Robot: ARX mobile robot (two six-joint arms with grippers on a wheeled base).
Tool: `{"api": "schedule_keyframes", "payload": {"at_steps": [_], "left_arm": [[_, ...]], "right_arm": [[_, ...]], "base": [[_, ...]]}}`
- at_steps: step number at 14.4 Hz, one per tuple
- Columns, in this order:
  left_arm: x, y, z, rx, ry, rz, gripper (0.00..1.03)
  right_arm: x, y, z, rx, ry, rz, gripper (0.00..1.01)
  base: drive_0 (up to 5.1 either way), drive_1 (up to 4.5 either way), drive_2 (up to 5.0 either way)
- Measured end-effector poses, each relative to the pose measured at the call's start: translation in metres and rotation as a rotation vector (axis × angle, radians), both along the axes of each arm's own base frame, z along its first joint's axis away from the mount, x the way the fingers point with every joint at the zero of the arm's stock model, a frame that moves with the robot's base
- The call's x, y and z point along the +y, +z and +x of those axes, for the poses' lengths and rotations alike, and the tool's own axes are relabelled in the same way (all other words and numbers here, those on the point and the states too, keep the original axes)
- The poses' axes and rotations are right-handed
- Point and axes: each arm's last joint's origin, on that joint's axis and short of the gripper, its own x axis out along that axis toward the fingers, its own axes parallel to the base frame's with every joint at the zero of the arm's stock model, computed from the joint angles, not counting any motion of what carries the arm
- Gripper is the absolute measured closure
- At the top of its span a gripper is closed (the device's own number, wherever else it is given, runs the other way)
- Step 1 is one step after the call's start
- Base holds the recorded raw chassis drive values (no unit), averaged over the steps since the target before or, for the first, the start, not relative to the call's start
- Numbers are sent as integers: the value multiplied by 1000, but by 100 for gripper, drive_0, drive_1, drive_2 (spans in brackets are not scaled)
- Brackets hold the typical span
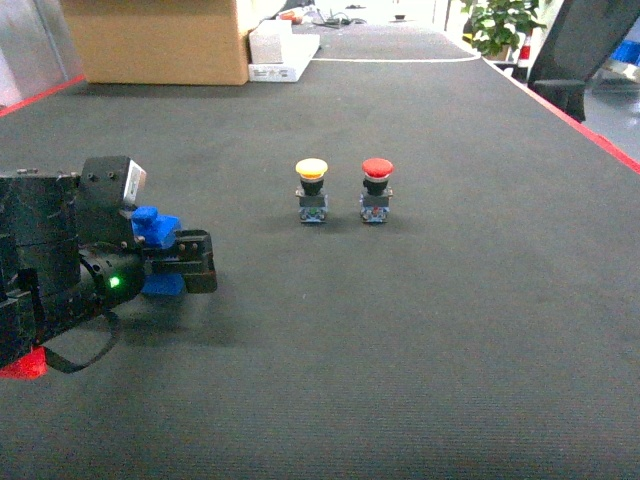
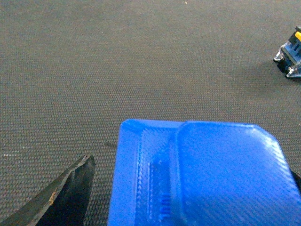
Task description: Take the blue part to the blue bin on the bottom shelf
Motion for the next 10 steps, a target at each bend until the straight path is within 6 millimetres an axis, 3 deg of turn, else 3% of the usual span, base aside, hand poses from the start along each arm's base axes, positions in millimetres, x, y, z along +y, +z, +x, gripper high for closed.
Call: {"api": "schedule_keyframes", "payload": {"at_steps": [1,4,5,8,10], "left_arm": [[0,1,1,-13,2,-1,6],[1,2,3,-20,6,-1,37],[1,2,3,-22,7,0,56],[1,3,1,-33,16,3,58],[-5,12,-33,-65,24,0,58]], "right_arm": [[0,0,0,0,0,0,3],[0,0,0,0,0,0,3],[0,0,0,0,0,0,3],[0,0,0,0,0,0,3],[0,0,0,0,0,0,3]], "base": [[0,0,0],[0,0,0],[0,0,0],[0,0,0],[0,0,0]]}}
